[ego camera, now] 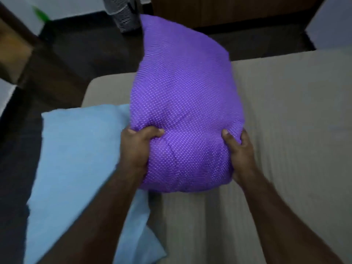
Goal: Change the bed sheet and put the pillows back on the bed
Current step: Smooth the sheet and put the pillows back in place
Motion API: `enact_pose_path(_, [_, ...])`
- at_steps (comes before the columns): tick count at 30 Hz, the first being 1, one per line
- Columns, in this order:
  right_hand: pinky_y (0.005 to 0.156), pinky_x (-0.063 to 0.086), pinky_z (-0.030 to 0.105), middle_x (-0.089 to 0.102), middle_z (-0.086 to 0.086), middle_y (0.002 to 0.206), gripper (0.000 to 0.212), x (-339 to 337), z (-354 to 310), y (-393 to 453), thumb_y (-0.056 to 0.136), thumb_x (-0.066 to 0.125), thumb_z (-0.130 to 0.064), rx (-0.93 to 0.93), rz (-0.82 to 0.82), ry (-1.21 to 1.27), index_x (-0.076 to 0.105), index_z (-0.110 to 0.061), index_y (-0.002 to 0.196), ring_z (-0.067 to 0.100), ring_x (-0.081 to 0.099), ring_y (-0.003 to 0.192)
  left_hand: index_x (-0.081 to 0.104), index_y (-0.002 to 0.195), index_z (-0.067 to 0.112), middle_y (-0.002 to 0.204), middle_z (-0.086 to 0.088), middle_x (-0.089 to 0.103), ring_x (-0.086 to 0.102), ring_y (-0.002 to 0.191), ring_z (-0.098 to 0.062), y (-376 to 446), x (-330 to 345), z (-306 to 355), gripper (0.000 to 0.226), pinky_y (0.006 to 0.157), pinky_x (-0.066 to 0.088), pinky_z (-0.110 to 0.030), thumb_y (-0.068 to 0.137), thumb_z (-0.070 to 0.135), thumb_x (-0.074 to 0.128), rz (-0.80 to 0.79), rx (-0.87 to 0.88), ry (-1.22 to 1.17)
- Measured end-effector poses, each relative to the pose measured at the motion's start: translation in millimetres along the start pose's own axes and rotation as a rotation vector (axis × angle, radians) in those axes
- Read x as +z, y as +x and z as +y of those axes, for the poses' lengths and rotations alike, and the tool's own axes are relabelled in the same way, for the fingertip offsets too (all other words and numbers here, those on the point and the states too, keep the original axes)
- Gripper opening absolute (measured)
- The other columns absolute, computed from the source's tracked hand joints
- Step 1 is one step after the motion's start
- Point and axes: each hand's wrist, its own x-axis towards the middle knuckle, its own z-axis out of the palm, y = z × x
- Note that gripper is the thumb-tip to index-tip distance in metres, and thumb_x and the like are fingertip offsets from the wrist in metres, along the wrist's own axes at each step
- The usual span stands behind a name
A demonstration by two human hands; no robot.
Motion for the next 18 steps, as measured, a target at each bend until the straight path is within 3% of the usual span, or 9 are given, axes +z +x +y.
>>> enact_pose_path(4, [0.107,0.047,0.048,0.067,-0.002,0.129,0.059,118,44,-34,0.083,0.072,-0.046,-0.025,-0.158,-0.156,0.056,-0.025,0.136,0.019,0.064,0.119,0.073,0.090,0.011,0.089,0.003,0.076,0.070,0.081,-0.020,26,-130,1,0.024,0.071,0.054,-0.028,0.070,-0.001,0.072,0.148,-0.059,0.041])
enact_pose_path(7, [0.116,0.037,0.046,0.046,0.003,0.151,0.093,166,87,-46,0.076,0.053,-0.082,0.055,-0.323,-0.526,0.035,-0.033,0.152,0.019,0.048,0.136,0.069,0.117,0.013,0.110,-0.003,0.073,0.068,0.099,-0.029,47,-207,-28,0.051,0.084,0.055,-0.039,0.068,0.017,0.080,0.228,-0.252,0.020])
enact_pose_path(9, [0.121,0.027,0.047,0.028,0.005,0.162,0.108,180,100,-48,0.068,0.042,-0.092,0.128,-0.374,-0.697,0.020,-0.035,0.157,0.023,0.033,0.146,0.068,0.123,0.015,0.111,-0.004,0.075,0.071,0.101,-0.032,54,-239,-47,0.061,0.091,0.056,-0.048,0.066,0.025,0.087,0.247,-0.328,-0.005])
enact_pose_path(15, [0.121,0.028,0.046,0.032,0.000,0.160,0.103,182,92,-40,0.075,0.043,-0.089,0.041,-0.308,-0.745,0.020,-0.032,0.158,0.019,0.035,0.145,0.064,0.130,0.020,0.117,0.002,0.071,0.069,0.100,-0.023,64,-248,-52,0.075,0.093,0.055,-0.043,0.066,0.052,0.087,0.220,-0.245,0.143])
enact_pose_path(18, [0.117,0.033,0.047,0.042,-0.005,0.154,0.093,160,95,-44,0.078,0.043,-0.089,0.039,-0.305,-0.746,0.029,-0.035,0.153,0.016,0.042,0.140,0.057,0.133,0.027,0.131,-0.002,0.060,0.063,0.112,-0.030,69,-241,-54,0.112,0.100,0.050,-0.053,0.040,0.085,0.079,0.369,-0.207,0.407])
